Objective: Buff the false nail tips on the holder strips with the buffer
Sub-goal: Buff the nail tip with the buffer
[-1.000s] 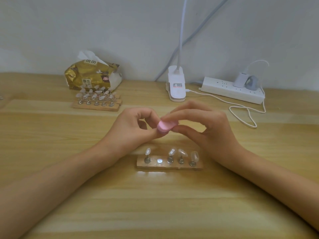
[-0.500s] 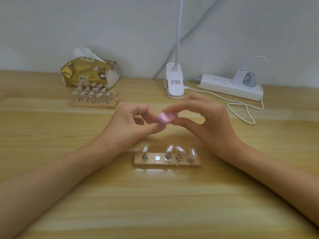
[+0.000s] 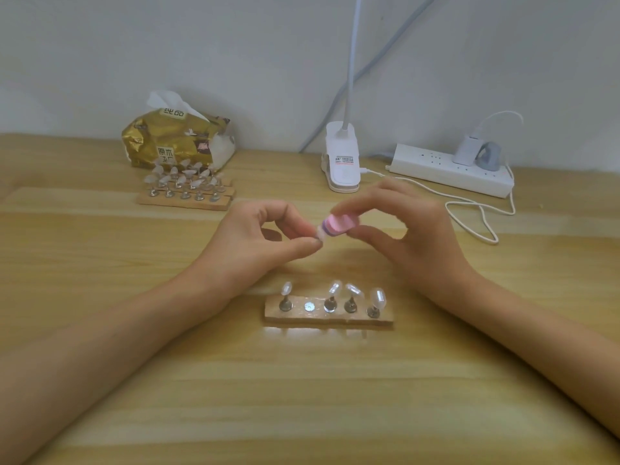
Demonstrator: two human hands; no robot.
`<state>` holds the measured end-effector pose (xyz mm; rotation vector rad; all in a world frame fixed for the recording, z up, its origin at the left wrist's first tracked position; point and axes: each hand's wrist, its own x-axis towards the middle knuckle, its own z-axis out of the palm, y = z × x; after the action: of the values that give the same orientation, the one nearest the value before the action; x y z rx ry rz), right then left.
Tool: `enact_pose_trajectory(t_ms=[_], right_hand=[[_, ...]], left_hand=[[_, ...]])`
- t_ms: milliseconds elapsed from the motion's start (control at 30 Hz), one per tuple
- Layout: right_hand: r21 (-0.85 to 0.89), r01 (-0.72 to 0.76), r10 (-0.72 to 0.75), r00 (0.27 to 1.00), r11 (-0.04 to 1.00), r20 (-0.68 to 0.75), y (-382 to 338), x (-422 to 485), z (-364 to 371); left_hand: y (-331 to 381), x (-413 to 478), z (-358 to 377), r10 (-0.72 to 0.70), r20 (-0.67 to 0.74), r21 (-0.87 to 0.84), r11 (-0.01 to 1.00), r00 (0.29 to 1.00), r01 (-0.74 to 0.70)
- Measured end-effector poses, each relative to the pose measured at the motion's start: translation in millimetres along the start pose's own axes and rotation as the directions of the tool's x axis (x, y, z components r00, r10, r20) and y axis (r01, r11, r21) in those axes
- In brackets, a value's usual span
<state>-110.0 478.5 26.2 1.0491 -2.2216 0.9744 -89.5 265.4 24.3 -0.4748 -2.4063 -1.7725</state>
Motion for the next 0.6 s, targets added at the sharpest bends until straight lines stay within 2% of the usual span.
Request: enact_pose_trajectory(t_ms=[67,167,300,400,467,533,600], right_hand=[[0.007,-0.034,0.034,0.999,0.999,-0.039,2,0,-5],[0.005,0.092,-0.092,0.995,0.996,0.028,-6,-3,5],[0.016,-0.027,0.028,0.998,1.000,-0.052,1,-1,-5],[0.005,0.097,-0.097,0.995,0.995,0.021,-7,-4,4],[-0.011,0.065,-0.064,0.997,0.998,0.036,-5,-2,4],[-0.013,-0.015,0.015,1.000,1.000,-0.028,-1,0,-4],[0.010,0.020,-0.019,0.999,1.000,-0.032,-4,-2,-5]], left_hand=[[0,-1,1,0.013,0.004,0.019,1.000,1.000,-0.013],[1,-1,1,0.004,0.001,0.016,1.000,1.000,-0.004],[0,-2,1,0.020,0.004,0.039,0.999,1.000,-0.020],[2,-2,2,0.015,0.004,0.008,1.000,1.000,-0.015],[1,-2,2,0.007,-0.003,0.017,1.000,1.000,-0.007],[0,-2,1,0.015,0.009,0.034,0.999,1.000,-0.016],[2,-2,2,0.021,0.029,0.032,0.999,0.999,-0.022]])
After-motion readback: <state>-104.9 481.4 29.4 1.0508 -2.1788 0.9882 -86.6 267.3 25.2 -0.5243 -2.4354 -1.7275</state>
